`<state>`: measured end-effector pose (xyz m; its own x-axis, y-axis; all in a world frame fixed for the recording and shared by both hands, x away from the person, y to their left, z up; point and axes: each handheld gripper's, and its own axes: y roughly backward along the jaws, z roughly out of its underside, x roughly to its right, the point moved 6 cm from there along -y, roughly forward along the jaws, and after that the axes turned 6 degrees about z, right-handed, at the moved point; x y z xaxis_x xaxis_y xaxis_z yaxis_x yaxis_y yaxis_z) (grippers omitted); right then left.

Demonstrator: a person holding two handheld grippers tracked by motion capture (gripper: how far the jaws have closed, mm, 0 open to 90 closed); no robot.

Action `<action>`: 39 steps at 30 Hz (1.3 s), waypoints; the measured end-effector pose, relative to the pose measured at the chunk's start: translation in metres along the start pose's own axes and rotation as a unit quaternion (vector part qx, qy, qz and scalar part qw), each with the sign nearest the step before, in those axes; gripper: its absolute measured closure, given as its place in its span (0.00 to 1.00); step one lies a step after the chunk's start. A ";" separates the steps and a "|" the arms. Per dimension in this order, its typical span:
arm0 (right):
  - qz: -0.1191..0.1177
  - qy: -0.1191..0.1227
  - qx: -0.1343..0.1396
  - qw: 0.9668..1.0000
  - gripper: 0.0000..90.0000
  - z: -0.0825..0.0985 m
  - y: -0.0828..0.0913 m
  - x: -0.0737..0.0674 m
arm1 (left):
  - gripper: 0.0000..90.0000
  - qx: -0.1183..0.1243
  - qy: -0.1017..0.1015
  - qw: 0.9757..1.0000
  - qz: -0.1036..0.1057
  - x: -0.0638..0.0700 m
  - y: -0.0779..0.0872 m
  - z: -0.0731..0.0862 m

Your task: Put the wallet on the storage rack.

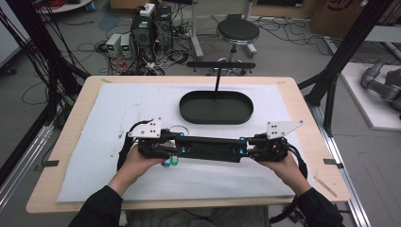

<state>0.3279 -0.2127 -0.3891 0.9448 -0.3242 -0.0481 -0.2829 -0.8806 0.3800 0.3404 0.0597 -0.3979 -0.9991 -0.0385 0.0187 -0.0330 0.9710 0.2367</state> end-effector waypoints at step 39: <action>0.322 -0.086 0.029 0.942 0.47 0.041 0.042 0.071 | 0.82 0.021 -0.008 0.989 -0.148 -0.041 -0.010 -0.019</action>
<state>0.3760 -0.2865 -0.4147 0.5352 -0.8444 0.0236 -0.8013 -0.4987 0.3305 0.3824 0.0472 -0.3824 -0.9461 -0.3182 -0.0609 -0.3239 0.9269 0.1898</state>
